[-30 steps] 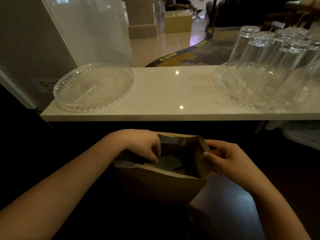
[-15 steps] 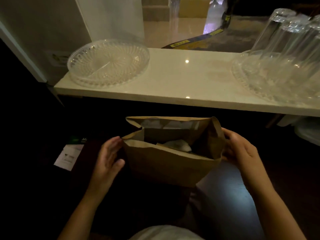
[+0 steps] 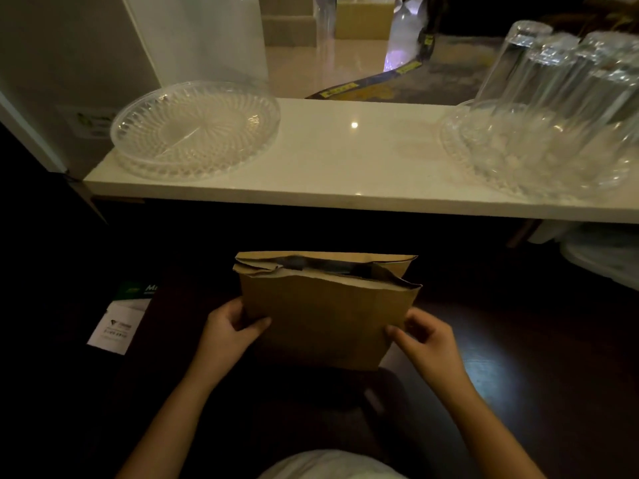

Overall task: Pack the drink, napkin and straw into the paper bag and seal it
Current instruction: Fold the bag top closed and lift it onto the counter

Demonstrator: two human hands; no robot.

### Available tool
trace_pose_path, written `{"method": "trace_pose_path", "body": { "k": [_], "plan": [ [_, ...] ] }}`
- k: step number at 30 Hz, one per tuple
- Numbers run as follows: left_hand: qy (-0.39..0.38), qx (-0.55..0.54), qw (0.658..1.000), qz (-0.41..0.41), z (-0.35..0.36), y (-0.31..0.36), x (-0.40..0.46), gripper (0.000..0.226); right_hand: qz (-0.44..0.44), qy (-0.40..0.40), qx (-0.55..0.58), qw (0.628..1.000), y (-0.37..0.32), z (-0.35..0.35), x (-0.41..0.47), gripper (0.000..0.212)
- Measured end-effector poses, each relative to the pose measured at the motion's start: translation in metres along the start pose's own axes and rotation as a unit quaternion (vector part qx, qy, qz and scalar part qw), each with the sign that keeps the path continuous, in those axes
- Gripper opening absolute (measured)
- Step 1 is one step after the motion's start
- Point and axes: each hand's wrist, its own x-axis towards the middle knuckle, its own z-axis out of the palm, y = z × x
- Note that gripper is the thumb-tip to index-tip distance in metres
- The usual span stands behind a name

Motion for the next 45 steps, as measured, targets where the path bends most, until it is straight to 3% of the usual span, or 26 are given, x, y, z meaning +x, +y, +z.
{"method": "trace_pose_path", "body": {
  "k": [1, 3, 5, 8, 10, 12, 19, 24, 32, 40, 45],
  "plan": [
    [0.004, 0.016, 1.000, 0.002, 0.001, 0.000, 0.001, 0.034, 0.007, 0.005, 0.005, 1.000, 0.001, 0.002, 0.002, 0.037],
    [0.018, 0.061, 0.998, 0.001, 0.002, -0.007, 0.006, 0.071, 0.005, 0.042, -0.021, 0.999, 0.007, 0.004, 0.005, 0.042],
    [0.004, 0.082, 0.997, -0.013, 0.001, -0.013, 0.011, 0.114, 0.013, 0.072, -0.077, 0.994, 0.017, 0.006, 0.010, 0.074],
    [-0.066, 0.106, 0.992, -0.032, 0.002, -0.017, 0.021, 0.128, 0.039, 0.000, -0.087, 0.995, 0.024, 0.007, 0.019, 0.118],
    [-0.092, 0.102, 0.990, -0.017, 0.005, -0.015, 0.026, 0.118, 0.050, -0.050, -0.063, 0.996, 0.026, 0.007, 0.027, 0.120],
    [-0.083, 0.091, 0.992, 0.004, 0.008, -0.010, 0.029, 0.103, 0.053, -0.077, -0.027, 0.995, 0.022, 0.009, 0.033, 0.104],
    [-0.086, 0.032, 0.995, 0.025, -0.001, 0.001, 0.044, 0.052, 0.040, -0.052, 0.003, 0.998, 0.013, 0.005, 0.047, 0.044],
    [-0.084, 0.067, 0.991, 0.079, -0.011, 0.030, 0.061, 0.035, -0.002, -0.077, 0.014, 0.997, -0.012, -0.006, 0.061, 0.030],
    [-0.111, 0.100, 0.972, 0.183, -0.027, 0.075, 0.065, 0.034, -0.097, -0.058, 0.035, 0.993, -0.054, -0.029, 0.079, 0.039],
    [-0.130, 0.094, 0.963, 0.217, -0.025, 0.083, 0.055, 0.059, -0.091, -0.070, 0.039, 0.993, -0.050, -0.030, 0.073, 0.045],
    [-0.145, 0.063, 0.965, 0.210, -0.029, 0.074, 0.052, 0.051, -0.122, -0.070, 0.019, 0.990, -0.055, -0.029, 0.071, 0.046]
  ]
}}
